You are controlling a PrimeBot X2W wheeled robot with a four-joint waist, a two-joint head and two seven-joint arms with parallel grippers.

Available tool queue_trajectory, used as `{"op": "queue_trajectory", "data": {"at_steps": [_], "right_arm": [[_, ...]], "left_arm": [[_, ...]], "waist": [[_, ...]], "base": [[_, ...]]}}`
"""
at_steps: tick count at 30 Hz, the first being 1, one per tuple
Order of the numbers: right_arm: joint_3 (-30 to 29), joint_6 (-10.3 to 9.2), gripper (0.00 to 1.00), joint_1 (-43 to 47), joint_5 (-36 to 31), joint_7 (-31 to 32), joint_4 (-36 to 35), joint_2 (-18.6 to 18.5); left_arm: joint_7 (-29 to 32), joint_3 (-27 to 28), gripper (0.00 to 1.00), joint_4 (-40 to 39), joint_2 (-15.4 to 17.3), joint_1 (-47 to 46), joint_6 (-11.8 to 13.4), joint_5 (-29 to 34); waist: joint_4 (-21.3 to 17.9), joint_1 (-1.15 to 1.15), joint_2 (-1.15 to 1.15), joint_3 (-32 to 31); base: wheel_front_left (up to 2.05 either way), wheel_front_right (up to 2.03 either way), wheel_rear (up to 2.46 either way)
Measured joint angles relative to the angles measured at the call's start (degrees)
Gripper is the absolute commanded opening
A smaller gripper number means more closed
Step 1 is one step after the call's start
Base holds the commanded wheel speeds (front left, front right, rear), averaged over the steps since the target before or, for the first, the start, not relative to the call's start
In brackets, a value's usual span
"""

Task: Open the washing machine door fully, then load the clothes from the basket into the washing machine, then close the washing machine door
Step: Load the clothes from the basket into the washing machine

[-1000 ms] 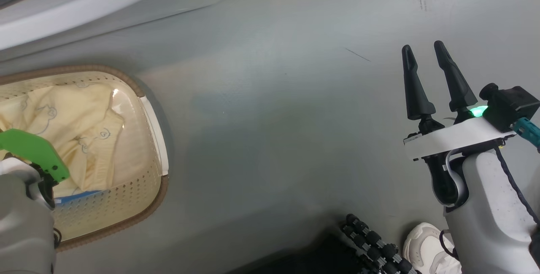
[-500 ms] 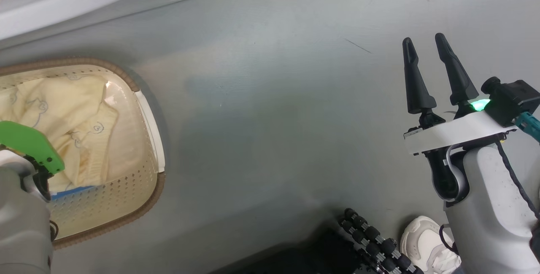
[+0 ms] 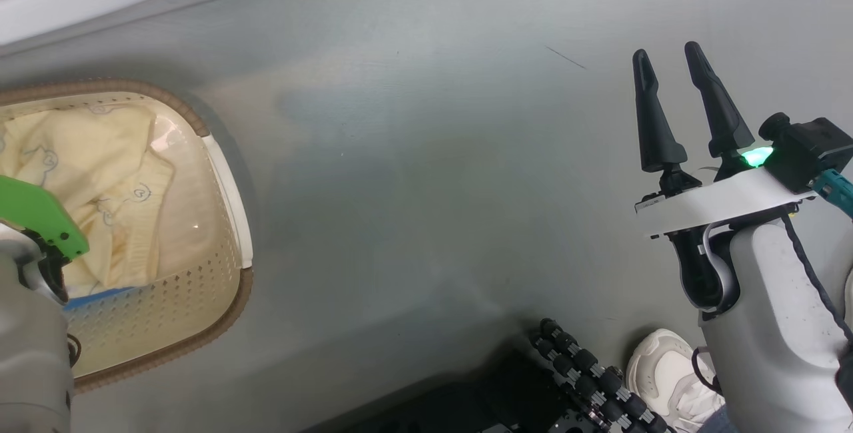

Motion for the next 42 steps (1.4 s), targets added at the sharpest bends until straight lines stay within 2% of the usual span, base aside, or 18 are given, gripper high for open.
{"op": "queue_trajectory", "data": {"at_steps": [16, 25, 26, 28, 31, 33, 35, 42], "right_arm": [[0.4, 0.0, 1.0, -0.1, 0.5, 0.0, 0.0, 0.1], [0.3, 0.0, 1.0, -0.5, 0.5, 0.0, -0.1, 0.1], [0.3, 0.0, 1.0, -0.5, 0.5, 0.0, -0.1, 0.1], [0.3, 0.0, 1.0, -0.7, 0.5, 0.0, -0.1, 0.1], [0.2, 0.0, 1.0, -1.0, 0.5, 0.0, -0.1, 0.0], [0.0, 0.0, 1.0, -1.0, 0.5, 0.0, -0.1, 0.0], [-0.2, 0.0, 1.0, -1.0, 0.5, 0.0, -0.1, 0.0], [-0.6, 0.0, 1.0, -1.6, 0.5, 0.0, 0.2, 0.0]], "left_arm": [[-0.4, 2.3, 1.0, -0.1, 0.1, -1.7, 0.0, 2.1], [-1.3, 2.6, 0.98, -0.1, -1.1, -2.6, 0.0, 2.8], [-1.3, 2.6, 0.76, -0.1, -1.2, -2.8, 0.0, 2.9], [-1.9, 2.4, 0.51, -0.1, -1.6, -3.1, 0.0, 3.1], [-2.3, 2.4, 0.38, 0.0, -2.1, -3.4, 0.0, 3.4], [-2.4, 2.4, 0.16, 0.1, -2.2, -3.5, 0.0, 3.6], [-2.9, 2.4, 0.01, 0.3, -2.3, -3.5, 0.0, 3.7], [-5.1, 2.4, 0.0, 1.0, -3.5, -3.5, 0.0, 3.6]], "waist": [[-0.8, 0.0, 0.0, 2.2], [-1.0, 0.0, 0.0, 3.0], [-1.1, 0.0, 0.0, 3.1], [-1.1, 0.0, 0.0, 3.3], [-1.1, 0.0, 0.0, 3.5], [-1.0, 0.0, 0.0, 3.6], [-1.0, 0.0, 0.0, 3.6], [-0.7, 0.0, 0.0, 3.0]], "base": [[0.0, 0.0, 0.0], [0.0, 0.0, 0.0], [0.0, 0.0, 0.0], [0.0, 0.0, 0.0], [0.0, 0.0, 0.0], [0.0, 0.0, 0.0], [0.0, 0.0, 0.0], [0.0, 0.0, 0.0]]}}
